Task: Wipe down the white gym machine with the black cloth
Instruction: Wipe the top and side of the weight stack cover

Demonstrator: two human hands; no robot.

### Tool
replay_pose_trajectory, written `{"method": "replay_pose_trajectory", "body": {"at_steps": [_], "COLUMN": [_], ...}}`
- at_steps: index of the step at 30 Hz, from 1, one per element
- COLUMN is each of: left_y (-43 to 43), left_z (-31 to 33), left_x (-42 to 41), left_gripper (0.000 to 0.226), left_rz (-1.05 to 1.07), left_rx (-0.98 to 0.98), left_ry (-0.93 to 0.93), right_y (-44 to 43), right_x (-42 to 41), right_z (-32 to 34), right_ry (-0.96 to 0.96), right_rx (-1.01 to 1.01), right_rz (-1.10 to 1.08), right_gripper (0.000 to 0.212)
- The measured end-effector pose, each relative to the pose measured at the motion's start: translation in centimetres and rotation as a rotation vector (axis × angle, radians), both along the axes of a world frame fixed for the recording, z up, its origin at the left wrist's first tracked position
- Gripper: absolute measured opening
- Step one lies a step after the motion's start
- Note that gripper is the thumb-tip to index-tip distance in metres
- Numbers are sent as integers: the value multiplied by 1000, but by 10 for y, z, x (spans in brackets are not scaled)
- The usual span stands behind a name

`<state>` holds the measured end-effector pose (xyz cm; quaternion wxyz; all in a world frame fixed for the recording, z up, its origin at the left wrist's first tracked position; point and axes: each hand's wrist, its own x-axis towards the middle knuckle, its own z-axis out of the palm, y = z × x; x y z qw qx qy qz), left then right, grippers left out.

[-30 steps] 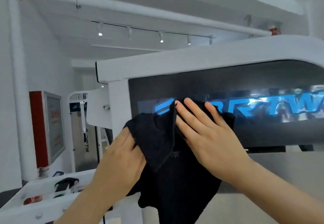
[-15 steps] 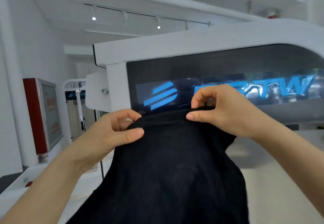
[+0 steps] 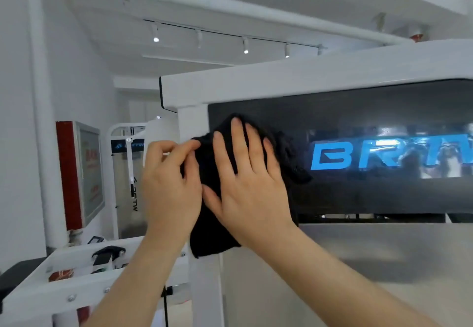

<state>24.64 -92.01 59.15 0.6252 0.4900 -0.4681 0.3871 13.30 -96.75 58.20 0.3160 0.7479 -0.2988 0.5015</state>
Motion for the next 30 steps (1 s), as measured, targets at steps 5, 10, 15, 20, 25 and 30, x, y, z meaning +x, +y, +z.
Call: {"method": "replay_pose_trajectory", "body": {"at_steps": [5, 10, 15, 20, 25, 30], "left_y": [2, -10, -31, -29, -26, -39], "left_z": [30, -13, -26, -21, -26, -34], "left_x": [14, -10, -57, -33, -23, -85], "left_gripper": [39, 51, 62, 58, 61, 69], "left_rz": [-63, 156, 366, 430, 378, 300], "left_rx": [6, 151, 281, 282, 330, 314], "left_ry": [88, -52, -438, -400, -178, -353], "right_y": [-12, -20, -40, -35, -27, -46], "right_x": [30, 1, -92, -61, -24, -114], "right_z": [59, 19, 18, 26, 26, 29], "right_ry": [29, 166, 46, -110, 134, 91], "right_rx": [-149, -204, -287, -305, -299, -245], "right_rz": [-31, 1, -27, -17, -6, -198], "right_gripper": [62, 51, 57, 46, 51, 53]}}
